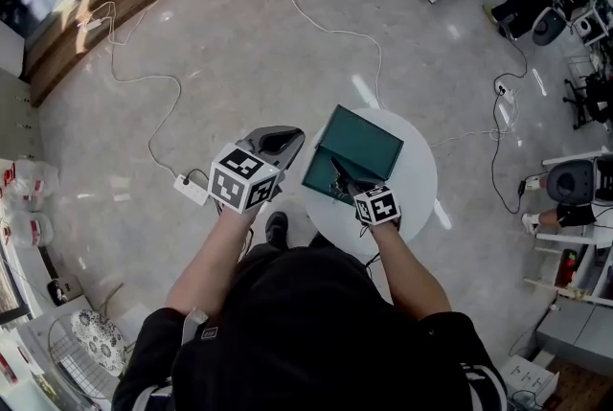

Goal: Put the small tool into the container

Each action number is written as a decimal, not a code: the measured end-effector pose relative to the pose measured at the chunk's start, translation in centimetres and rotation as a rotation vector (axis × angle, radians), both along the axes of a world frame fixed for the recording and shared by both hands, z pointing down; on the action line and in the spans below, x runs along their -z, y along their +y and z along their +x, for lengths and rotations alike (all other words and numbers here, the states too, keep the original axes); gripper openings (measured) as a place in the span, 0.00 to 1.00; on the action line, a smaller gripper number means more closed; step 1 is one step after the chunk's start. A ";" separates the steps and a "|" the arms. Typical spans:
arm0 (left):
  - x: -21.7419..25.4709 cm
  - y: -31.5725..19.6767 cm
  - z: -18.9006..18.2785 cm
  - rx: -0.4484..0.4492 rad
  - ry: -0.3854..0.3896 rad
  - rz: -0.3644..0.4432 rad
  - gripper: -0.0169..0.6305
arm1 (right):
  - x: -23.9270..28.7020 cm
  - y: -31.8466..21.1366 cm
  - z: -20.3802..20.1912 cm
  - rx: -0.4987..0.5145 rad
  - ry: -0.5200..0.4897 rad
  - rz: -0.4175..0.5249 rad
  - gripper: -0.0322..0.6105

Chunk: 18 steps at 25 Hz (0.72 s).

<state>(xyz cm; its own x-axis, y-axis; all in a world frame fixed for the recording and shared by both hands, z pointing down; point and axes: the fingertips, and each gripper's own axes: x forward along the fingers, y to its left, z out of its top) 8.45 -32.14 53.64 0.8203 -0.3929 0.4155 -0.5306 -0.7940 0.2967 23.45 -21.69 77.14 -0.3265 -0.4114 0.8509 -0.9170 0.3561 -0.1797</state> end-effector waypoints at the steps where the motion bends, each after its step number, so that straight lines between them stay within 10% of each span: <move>1: 0.2 0.1 0.1 -0.008 0.003 0.006 0.05 | 0.8 -0.4 0.6 -0.028 -0.007 0.021 0.16; 18: 6.6 -1.4 2.8 -0.195 0.060 0.174 0.05 | 22.2 -3.6 7.0 -0.339 -0.074 0.515 0.14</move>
<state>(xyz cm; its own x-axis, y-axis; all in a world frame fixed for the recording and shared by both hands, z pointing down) 11.24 -33.54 47.07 0.9089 -0.2858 0.3038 -0.3477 -0.9214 0.1735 30.44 -25.32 54.98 -0.1564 -0.8543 0.4957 -0.9860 0.1053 -0.1295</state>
